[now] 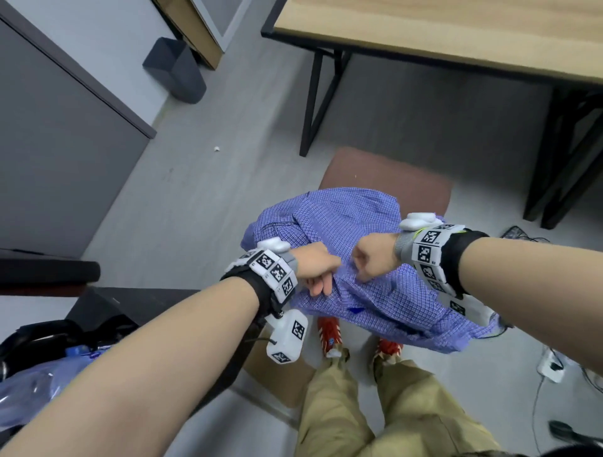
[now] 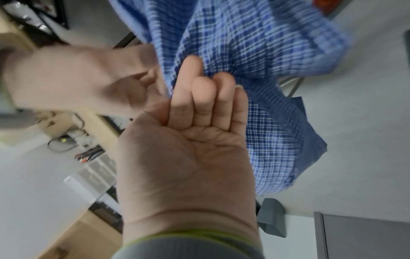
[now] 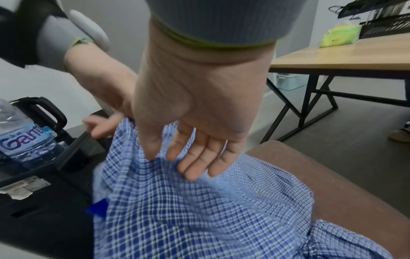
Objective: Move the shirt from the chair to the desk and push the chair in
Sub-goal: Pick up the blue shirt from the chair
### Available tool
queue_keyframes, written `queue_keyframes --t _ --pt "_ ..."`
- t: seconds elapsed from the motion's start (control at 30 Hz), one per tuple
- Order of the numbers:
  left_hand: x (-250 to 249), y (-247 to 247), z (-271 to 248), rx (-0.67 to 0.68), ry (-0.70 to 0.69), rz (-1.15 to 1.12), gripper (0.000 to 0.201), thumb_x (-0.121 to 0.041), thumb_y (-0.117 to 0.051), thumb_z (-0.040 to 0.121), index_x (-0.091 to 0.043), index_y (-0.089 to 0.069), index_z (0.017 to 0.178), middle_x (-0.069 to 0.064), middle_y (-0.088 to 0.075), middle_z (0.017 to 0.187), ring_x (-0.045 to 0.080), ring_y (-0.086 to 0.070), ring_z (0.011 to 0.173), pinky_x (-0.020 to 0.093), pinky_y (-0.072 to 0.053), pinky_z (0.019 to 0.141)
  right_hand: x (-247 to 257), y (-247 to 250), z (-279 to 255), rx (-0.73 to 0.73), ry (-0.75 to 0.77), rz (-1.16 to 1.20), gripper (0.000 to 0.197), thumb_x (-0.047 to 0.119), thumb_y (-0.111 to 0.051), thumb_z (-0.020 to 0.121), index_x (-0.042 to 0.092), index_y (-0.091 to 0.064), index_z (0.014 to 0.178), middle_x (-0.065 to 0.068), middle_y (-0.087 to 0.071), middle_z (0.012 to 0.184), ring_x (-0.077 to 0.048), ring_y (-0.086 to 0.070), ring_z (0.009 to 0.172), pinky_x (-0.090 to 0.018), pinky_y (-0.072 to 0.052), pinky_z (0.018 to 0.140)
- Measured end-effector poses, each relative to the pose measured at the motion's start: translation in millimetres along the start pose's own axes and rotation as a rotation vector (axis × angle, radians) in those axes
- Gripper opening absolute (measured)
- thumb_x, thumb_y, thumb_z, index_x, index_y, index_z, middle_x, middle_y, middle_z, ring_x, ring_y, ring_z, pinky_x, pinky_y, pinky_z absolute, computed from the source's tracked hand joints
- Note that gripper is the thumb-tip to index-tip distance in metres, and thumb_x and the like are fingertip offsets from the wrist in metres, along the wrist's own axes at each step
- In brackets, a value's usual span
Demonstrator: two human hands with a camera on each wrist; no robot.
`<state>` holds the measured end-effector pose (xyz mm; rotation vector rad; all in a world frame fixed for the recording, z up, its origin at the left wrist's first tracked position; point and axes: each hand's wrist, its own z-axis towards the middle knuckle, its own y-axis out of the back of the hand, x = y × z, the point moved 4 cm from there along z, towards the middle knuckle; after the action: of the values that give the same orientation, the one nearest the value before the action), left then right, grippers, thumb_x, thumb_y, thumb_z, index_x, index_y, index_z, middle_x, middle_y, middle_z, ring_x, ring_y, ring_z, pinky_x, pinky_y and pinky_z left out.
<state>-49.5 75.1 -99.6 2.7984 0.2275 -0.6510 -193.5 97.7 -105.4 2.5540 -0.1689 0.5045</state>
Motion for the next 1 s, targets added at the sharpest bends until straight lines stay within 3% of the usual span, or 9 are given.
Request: queue_keyframes --t 0.13,0.27,0.4,0.5,0.63,0.73,0.83,0.93,1.0 --pt "-59.4 40.3 -14.7 -0.158 -0.161 -0.105 0.053 -0.012 -0.041 0.087 -0.001 -0.064 0.04 0.02 -0.059 0.046 0.026 -0.053 0.04 0.025 -0.05 0.053 -0.4 33.4 -24.9 -0.12 0.004 0.219 0.02 0.028 -0.06 0.089 0.017 -0.059 0.072 -0.003 -0.068 0.07 -0.02 -0.063 0.064 -0.029 -0.048 0.07" --pt "-103.1 70.7 -23.3 -0.291 -0.251 -0.176 0.05 -0.01 -0.04 0.089 0.005 -0.061 0.047 0.011 -0.056 0.038 0.022 -0.05 0.038 0.02 -0.045 0.045 -6.8 61.6 -47.7 -0.28 0.058 0.411 0.022 0.03 -0.06 0.09 0.014 -0.054 0.075 -0.001 -0.067 0.067 -0.02 -0.066 0.062 -0.031 -0.048 0.07" --pt "-126.4 86.5 -24.3 -0.354 -0.29 -0.23 0.049 -0.013 -0.041 0.089 0.006 -0.062 0.049 0.011 -0.054 0.037 0.022 -0.047 0.04 0.022 -0.043 0.048 -17.6 68.5 -61.6 -0.387 0.066 0.369 0.069 0.06 -0.081 0.066 0.015 -0.057 0.113 0.004 -0.069 0.101 -0.017 -0.065 0.091 -0.035 -0.051 0.087" --pt "-143.8 96.0 -29.2 -0.411 -0.322 -0.325 0.045 -0.013 -0.04 0.089 0.009 -0.061 0.056 0.006 -0.051 0.032 0.02 -0.044 0.04 0.021 -0.042 0.047 -25.5 57.7 -63.5 -0.44 -0.022 0.358 0.096 0.072 -0.082 0.048 0.018 -0.046 0.117 0.0 -0.068 0.11 -0.023 -0.067 0.099 -0.044 -0.055 0.091" --pt "-159.8 111.2 -33.2 -0.455 -0.338 -0.341 0.053 -0.015 -0.04 0.09 -0.001 -0.062 0.045 0.008 -0.052 0.038 0.02 -0.046 0.044 0.028 -0.043 0.055 -32.6 48.7 -53.5 -0.504 -0.124 0.374 0.069 0.044 -0.082 0.065 0.012 -0.045 0.115 -0.007 -0.066 0.111 -0.03 -0.065 0.099 -0.045 -0.055 0.09" --pt "-162.7 117.1 -33.7 -0.473 -0.297 -0.055 0.051 -0.025 -0.041 0.088 -0.012 -0.064 0.044 0.008 -0.059 0.051 0.019 -0.051 0.051 0.029 -0.041 0.064 -34.6 56.9 -59.1 -0.454 -0.095 0.557 0.038 0.023 -0.071 0.072 0.012 -0.061 0.107 -0.005 -0.072 0.103 -0.027 -0.068 0.095 -0.037 -0.056 0.087" --pt "-154.6 112.6 -29.3 -0.437 -0.321 0.329 0.028 -0.037 -0.056 0.078 -0.012 -0.064 0.068 -0.001 -0.063 0.069 0.015 -0.055 0.063 0.029 -0.043 0.068 -37.9 73.8 -74.5 -0.436 -0.097 0.794 0.011 0.016 -0.067 0.069 0.013 -0.06 0.077 -0.007 -0.061 0.071 -0.024 -0.057 0.067 -0.033 -0.046 0.062" --pt "-145.6 98.0 -35.7 -0.385 -0.465 0.631 0.054 -0.042 -0.078 0.065 -0.017 -0.061 0.109 -0.006 -0.064 0.096 0.014 -0.058 0.084 0.03 -0.047 0.076 -41.7 99.0 -95.7 -0.499 -0.103 0.859 0.015 0.018 -0.073 0.064 0.013 -0.063 0.074 -0.008 -0.061 0.067 -0.024 -0.057 0.062 -0.033 -0.045 0.061" --pt "-150.5 94.1 -38.9 -0.399 -0.532 0.635 0.033 -0.032 -0.078 0.074 -0.02 -0.062 0.1 -0.008 -0.062 0.085 0.016 -0.057 0.079 0.03 -0.043 0.072 -40.6 114.9 -106.0 -0.488 -0.07 0.837 0.023 0.023 -0.079 0.062 0.01 -0.065 0.076 -0.009 -0.065 0.069 -0.026 -0.061 0.064 -0.035 -0.049 0.063"
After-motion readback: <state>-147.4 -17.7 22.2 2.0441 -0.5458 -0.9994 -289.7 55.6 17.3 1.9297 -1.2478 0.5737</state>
